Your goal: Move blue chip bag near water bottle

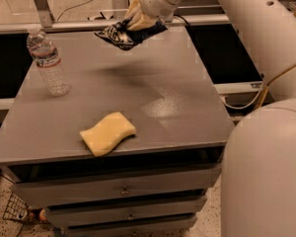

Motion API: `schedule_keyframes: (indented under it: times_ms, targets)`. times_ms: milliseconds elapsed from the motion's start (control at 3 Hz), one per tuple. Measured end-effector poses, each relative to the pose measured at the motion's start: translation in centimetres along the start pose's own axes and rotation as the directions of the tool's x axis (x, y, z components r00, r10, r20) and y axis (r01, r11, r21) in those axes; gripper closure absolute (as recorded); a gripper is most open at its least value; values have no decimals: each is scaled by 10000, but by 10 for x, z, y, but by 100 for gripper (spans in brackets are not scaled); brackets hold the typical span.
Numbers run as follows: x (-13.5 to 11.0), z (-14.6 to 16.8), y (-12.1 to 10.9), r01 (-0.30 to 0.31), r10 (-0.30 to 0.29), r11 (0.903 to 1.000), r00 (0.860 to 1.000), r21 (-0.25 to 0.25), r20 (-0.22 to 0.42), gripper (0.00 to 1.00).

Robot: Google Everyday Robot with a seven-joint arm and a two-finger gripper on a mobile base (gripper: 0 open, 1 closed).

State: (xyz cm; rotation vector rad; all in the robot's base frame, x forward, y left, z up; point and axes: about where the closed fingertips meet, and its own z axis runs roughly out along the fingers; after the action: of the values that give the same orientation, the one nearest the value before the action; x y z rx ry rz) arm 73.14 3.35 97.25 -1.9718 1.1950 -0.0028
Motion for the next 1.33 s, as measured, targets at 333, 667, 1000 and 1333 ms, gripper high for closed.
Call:
schedule_keyframes:
  times_ms: [333, 667, 1000, 1333]
  targets:
    - [-18, 6, 14, 722, -693, 9963, 9957, -474, 608, 100]
    - [-36, 14, 40, 1264, -1125, 9844, 9870, -1223, 1146, 100]
    - [-51, 19, 52, 1734, -1488, 9724, 9762, -1561, 1575, 100]
    - [-82, 18, 57, 2666, -2230, 9525, 9398, -1474, 2589, 100]
